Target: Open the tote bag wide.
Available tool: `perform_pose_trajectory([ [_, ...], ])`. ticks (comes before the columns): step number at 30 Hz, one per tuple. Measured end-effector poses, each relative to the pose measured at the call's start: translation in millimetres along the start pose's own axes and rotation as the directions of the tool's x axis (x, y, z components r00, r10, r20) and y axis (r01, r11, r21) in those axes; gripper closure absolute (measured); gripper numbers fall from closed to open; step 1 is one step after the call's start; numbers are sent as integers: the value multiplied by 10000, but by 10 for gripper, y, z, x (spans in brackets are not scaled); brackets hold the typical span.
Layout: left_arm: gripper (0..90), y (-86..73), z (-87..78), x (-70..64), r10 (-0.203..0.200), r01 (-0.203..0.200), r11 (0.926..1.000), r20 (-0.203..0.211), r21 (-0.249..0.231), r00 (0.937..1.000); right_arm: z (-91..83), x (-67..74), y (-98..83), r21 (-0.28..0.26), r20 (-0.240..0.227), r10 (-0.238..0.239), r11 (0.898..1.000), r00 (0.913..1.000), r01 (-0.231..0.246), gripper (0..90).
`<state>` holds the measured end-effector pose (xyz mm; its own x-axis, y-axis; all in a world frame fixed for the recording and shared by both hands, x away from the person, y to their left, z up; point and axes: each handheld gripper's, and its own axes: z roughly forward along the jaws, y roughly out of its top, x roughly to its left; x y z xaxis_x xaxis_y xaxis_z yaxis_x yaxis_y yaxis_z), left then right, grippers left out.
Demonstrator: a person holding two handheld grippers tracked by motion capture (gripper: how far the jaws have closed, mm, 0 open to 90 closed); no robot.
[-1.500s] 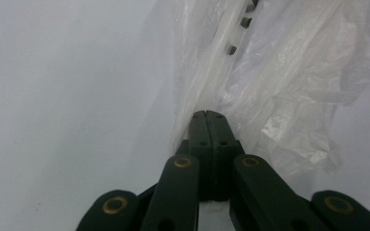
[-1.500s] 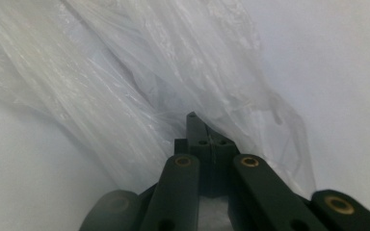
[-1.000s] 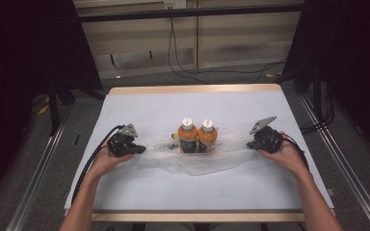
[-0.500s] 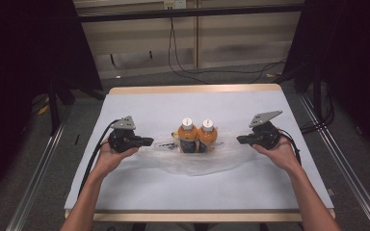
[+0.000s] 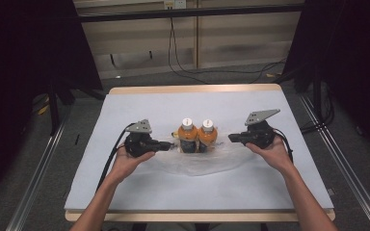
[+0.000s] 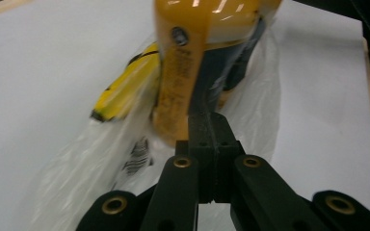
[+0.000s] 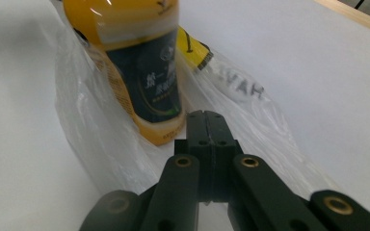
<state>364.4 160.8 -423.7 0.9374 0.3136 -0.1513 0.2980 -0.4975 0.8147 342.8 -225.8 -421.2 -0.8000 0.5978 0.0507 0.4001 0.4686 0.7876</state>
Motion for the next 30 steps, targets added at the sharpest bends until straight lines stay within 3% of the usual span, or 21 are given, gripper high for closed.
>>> perform_pose_trajectory([
  [6,900,19,185,-107,128,-140,9995,386,300,9992,20,62,114,-161,-126,-118,9998,9999,116,900],
  [11,899,76,254,-198,90,-83,9999,521,-121,9986,61,94,150,-179,-199,-128,9998,9997,125,900],
  [14,900,140,320,-265,342,-334,9993,562,-153,9978,118,98,173,-133,-304,-74,9999,9995,70,900],
  [18,900,215,448,-360,657,-659,9978,645,6,9958,237,117,258,174,-386,-336,9993,9987,342,900],
  [19,900,219,478,-366,661,-659,9978,702,-46,9953,267,110,272,249,-237,-362,9990,9991,368,900],
  [25,900,233,675,-353,572,-573,9984,600,4,9966,411,-4,303,354,-448,-144,9992,9989,160,900],
  [30,900,224,721,-344,629,-631,9980,285,48,9976,570,-69,351,698,-767,-41,9975,9970,95,900],
])
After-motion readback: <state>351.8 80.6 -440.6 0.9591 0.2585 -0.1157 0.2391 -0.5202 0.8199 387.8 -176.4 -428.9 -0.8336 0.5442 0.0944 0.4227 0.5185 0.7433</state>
